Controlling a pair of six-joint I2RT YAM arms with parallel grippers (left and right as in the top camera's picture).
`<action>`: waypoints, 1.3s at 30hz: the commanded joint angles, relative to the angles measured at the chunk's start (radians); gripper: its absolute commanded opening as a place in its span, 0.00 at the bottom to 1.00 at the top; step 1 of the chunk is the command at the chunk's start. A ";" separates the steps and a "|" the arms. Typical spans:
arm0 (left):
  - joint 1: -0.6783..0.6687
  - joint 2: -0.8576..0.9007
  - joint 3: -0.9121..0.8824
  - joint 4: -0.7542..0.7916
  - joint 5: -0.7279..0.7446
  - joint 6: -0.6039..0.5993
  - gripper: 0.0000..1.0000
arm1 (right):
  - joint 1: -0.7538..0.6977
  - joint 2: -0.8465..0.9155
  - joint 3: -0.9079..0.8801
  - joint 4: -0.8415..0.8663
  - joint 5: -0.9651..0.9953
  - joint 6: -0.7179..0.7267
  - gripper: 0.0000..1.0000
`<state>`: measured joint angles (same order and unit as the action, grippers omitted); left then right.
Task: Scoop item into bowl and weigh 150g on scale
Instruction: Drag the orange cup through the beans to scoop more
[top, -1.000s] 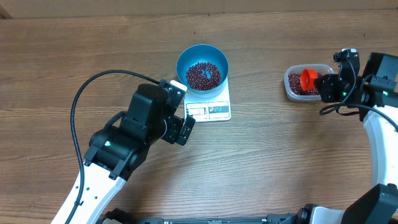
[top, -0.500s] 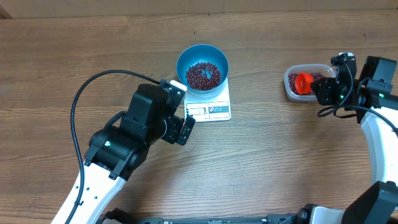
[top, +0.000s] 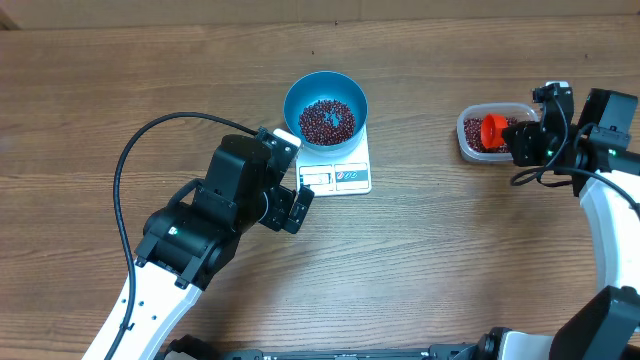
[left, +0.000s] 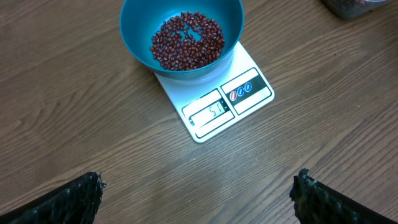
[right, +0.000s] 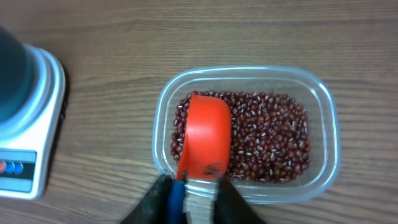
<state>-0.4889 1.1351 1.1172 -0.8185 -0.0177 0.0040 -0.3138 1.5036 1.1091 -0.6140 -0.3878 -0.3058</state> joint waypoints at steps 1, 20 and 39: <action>0.006 -0.009 0.013 0.003 0.015 0.016 1.00 | -0.002 0.018 -0.003 0.011 -0.006 -0.001 0.06; 0.006 -0.010 0.013 0.003 0.015 0.015 0.99 | -0.002 0.045 -0.003 0.048 0.272 -0.043 0.04; 0.006 -0.010 0.013 0.003 0.015 0.015 1.00 | 0.000 0.148 -0.004 0.045 0.198 -0.043 0.04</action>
<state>-0.4889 1.1351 1.1172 -0.8188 -0.0177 0.0040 -0.3134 1.6356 1.1091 -0.5690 -0.1574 -0.3420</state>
